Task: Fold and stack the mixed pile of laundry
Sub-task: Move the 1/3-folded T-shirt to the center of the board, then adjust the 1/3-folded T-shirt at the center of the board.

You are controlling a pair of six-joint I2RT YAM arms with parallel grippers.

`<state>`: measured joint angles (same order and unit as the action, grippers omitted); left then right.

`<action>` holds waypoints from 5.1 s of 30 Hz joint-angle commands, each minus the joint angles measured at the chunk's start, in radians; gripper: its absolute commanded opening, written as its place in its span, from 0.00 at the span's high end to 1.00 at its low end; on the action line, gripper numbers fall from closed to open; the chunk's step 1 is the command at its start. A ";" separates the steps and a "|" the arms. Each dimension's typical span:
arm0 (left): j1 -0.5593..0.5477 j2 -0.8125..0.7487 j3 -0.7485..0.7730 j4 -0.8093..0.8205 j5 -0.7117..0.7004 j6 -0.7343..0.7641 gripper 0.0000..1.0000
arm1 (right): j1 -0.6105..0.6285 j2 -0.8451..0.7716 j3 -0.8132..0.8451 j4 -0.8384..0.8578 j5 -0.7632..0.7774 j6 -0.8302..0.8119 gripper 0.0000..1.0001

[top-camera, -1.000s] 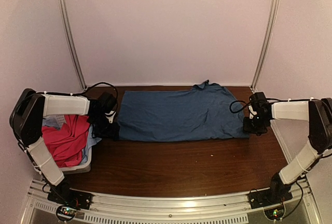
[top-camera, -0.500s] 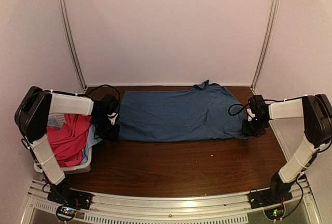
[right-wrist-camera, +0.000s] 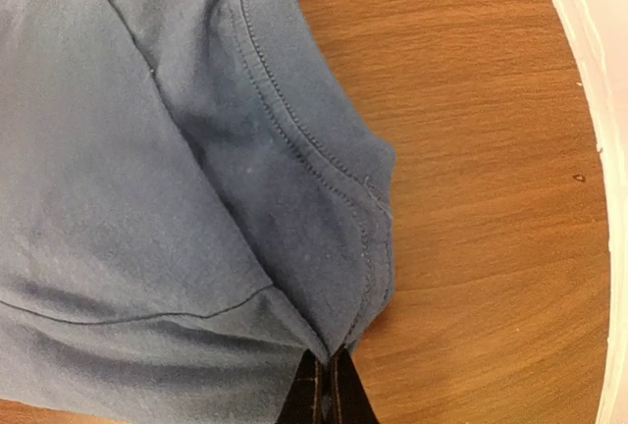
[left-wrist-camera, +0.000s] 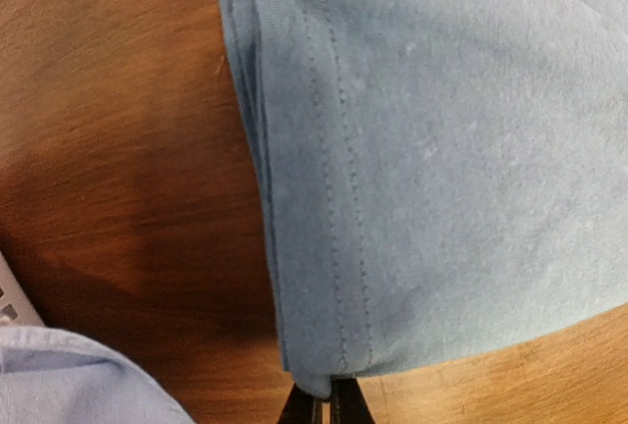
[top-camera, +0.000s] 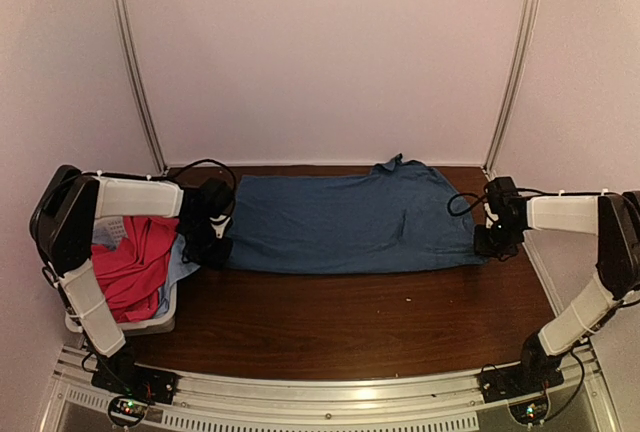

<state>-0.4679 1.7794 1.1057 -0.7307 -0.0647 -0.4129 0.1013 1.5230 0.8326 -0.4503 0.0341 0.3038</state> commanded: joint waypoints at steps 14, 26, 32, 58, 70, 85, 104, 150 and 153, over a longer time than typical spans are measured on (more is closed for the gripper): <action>-0.087 -0.032 -0.001 -0.182 -0.097 0.055 0.78 | 0.138 -0.065 0.025 -0.262 0.203 0.114 0.54; -0.078 -0.170 0.164 -0.087 -0.108 0.112 0.34 | 0.140 -0.132 0.204 -0.187 0.098 -0.033 0.40; -0.033 -0.066 0.193 -0.015 -0.037 0.131 0.35 | 0.146 -0.008 0.232 0.053 -0.255 -0.086 0.47; 0.059 0.083 0.179 0.050 -0.038 0.089 0.45 | 0.298 0.357 0.480 0.280 -0.587 -0.173 0.57; 0.061 0.077 0.187 0.075 0.039 0.098 0.49 | 0.413 0.520 0.686 0.120 -0.409 -0.283 0.64; 0.061 0.083 0.190 0.075 0.046 0.095 0.49 | 0.268 0.511 0.704 -0.016 -0.069 -0.270 0.58; 0.061 0.096 0.196 0.072 0.055 0.096 0.48 | 0.257 0.629 0.786 -0.103 -0.143 -0.351 0.82; -0.098 0.052 -0.003 0.183 0.097 -0.016 0.53 | 0.162 0.202 0.154 0.054 -0.096 -0.025 0.54; -0.098 0.050 -0.030 0.181 0.085 -0.023 0.53 | 0.126 0.220 0.118 0.028 -0.106 -0.012 0.54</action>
<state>-0.5701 1.8217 1.1038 -0.5537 0.0418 -0.4095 0.2687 1.7267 0.9878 -0.4076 -0.0731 0.2436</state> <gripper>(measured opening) 0.468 0.455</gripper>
